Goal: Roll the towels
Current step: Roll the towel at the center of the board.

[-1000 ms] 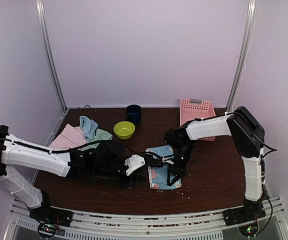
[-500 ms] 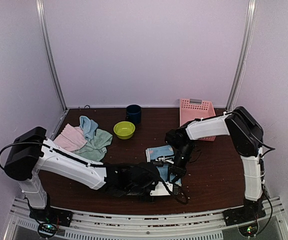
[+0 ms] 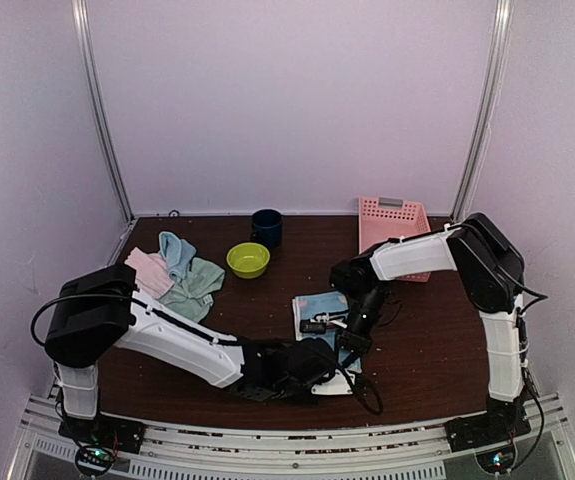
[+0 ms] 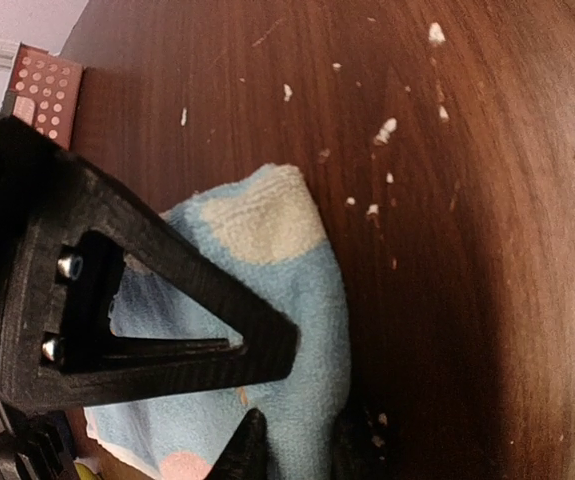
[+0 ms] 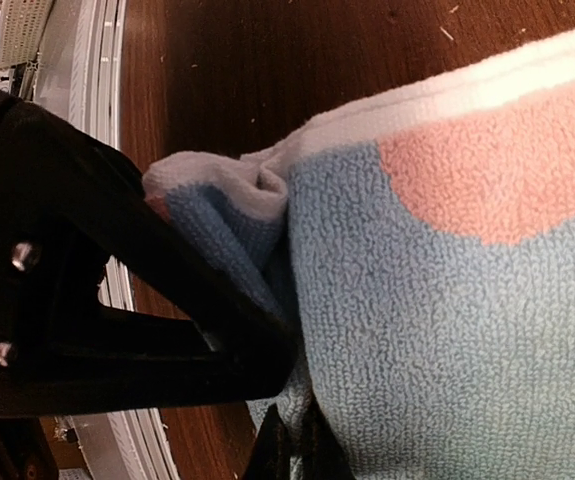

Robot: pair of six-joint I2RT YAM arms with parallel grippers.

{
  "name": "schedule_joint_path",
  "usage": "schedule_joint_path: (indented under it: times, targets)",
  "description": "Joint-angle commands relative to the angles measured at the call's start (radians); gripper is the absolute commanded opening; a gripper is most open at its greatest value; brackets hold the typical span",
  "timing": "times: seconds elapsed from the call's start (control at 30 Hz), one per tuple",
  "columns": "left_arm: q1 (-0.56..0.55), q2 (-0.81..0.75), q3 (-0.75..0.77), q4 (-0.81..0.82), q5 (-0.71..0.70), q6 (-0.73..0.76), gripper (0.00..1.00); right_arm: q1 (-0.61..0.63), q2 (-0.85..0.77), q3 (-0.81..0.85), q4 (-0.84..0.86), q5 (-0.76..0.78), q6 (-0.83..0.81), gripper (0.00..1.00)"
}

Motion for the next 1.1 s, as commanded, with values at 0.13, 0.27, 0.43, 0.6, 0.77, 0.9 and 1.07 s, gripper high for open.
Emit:
schedule_joint_path:
  times: [0.13,0.27,0.43,0.6,0.77,0.9,1.07]
  targets:
    - [0.006,0.038,0.040,-0.135,0.050,-0.033,0.06,-0.011,0.017,0.040,-0.075,0.035,-0.093,0.08]
    - [0.005,0.006,0.069,-0.217,0.193,-0.093,0.02,-0.059,-0.059,0.105,-0.135,-0.002,-0.106,0.22]
    - [0.004,-0.041,0.071,-0.281,0.272,-0.155,0.02,-0.099,-0.117,0.118,-0.029,0.082,0.044,0.25]
    - [0.005,-0.083,0.046,-0.294,0.289,-0.194,0.01,-0.083,-0.101,0.063,0.158,0.301,0.210,0.20]
    - [0.004,-0.100,0.051,-0.313,0.313,-0.224,0.01,-0.023,-0.022,0.107,0.183,0.358,0.233,0.19]
    - [0.006,-0.098,0.035,-0.307,0.281,-0.242,0.01,0.013,0.068,0.207,0.192,0.372,0.246,0.17]
    - [0.008,-0.085,0.029,-0.312,0.292,-0.265,0.00,0.013,0.159,0.357,0.127,0.347,0.251,0.17]
